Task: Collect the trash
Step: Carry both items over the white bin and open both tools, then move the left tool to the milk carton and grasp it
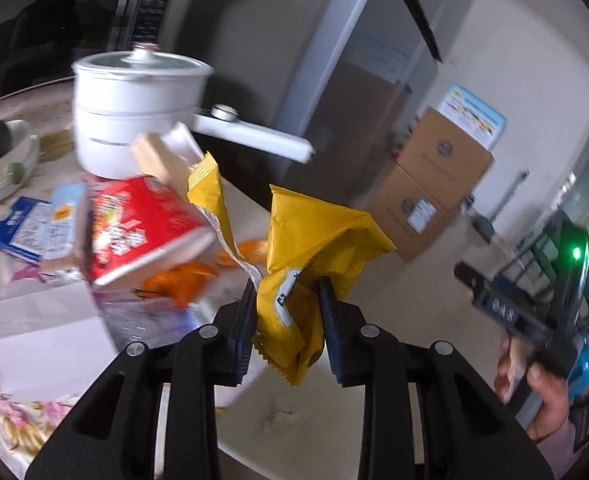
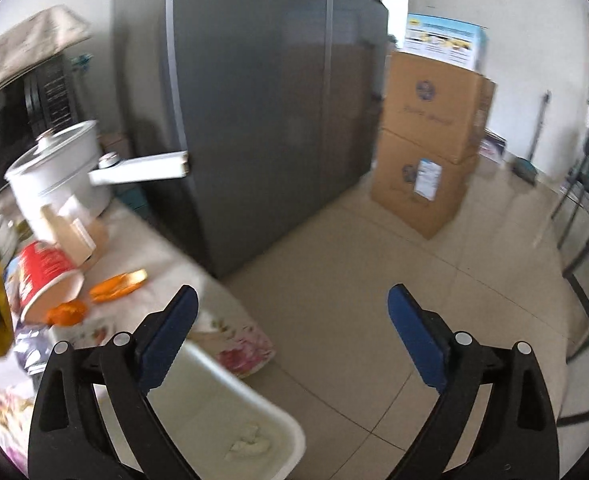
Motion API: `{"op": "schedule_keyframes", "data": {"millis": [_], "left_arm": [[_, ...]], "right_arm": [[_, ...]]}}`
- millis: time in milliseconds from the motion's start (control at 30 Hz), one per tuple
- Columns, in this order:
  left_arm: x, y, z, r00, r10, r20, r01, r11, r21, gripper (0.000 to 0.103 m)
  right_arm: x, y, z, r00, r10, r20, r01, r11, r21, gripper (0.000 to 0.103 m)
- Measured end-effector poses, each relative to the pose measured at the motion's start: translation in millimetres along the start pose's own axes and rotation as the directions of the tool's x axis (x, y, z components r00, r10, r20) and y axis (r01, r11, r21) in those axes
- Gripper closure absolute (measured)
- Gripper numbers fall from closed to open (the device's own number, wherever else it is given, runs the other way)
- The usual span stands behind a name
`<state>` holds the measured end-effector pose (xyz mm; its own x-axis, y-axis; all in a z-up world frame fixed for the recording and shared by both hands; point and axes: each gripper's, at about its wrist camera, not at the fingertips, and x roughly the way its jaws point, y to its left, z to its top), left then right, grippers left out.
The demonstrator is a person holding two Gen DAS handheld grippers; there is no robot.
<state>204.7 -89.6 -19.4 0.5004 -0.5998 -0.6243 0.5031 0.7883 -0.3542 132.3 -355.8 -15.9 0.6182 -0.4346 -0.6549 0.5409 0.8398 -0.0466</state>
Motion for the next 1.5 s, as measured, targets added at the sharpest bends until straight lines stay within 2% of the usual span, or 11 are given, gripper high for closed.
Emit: {"op": "schedule_keyframes", "data": {"millis": [167, 233, 433, 533, 833, 1033, 1167, 1300, 1500], "left_arm": [[22, -28, -13, 0.997, -0.037, -0.061, 0.04, 0.997, 0.058, 0.069], [30, -38, -19, 0.995, -0.049, -0.09, 0.056, 0.995, 0.083, 0.063], [49, -54, -32, 0.988, -0.053, -0.147, 0.072, 0.989, 0.126, 0.058], [55, -55, -36, 0.985, -0.049, -0.166, 0.071, 0.989, 0.129, 0.053], [37, -42, -28, 0.994, -0.006, -0.112, 0.016, 0.996, 0.09, 0.027], [12, -31, -18, 0.997, 0.042, -0.06, -0.038, 0.997, 0.073, 0.022], [-2, -18, -13, 0.996, 0.084, -0.024, -0.083, 0.995, 0.05, 0.021], [-7, 6, -9, 0.989, 0.144, -0.011, -0.144, 0.989, 0.013, 0.017], [-28, 55, 5, 0.975, 0.222, 0.014, -0.22, 0.971, -0.096, 0.017]], "right_arm": [[9, -7, 3, 0.999, -0.03, -0.011, 0.031, 0.999, 0.01, 0.011], [11, -9, 2, 0.999, -0.036, -0.013, 0.036, 0.999, 0.008, 0.011], [7, -13, 4, 0.999, -0.043, -0.002, 0.043, 0.999, 0.008, 0.011], [6, -15, 6, 0.999, -0.039, -0.001, 0.039, 0.999, 0.022, 0.007], [6, 5, 16, 1.0, 0.006, 0.009, -0.006, 1.0, 0.019, 0.007], [3, 29, 15, 1.0, 0.011, 0.02, -0.011, 0.999, -0.043, 0.007], [-1, 40, 17, 0.998, 0.058, 0.016, -0.058, 0.997, -0.043, 0.007], [-6, 50, 21, 0.994, 0.106, 0.018, -0.105, 0.994, -0.026, 0.007], [-5, 84, 18, 0.988, 0.157, -0.015, -0.157, 0.986, -0.061, 0.007]]}}
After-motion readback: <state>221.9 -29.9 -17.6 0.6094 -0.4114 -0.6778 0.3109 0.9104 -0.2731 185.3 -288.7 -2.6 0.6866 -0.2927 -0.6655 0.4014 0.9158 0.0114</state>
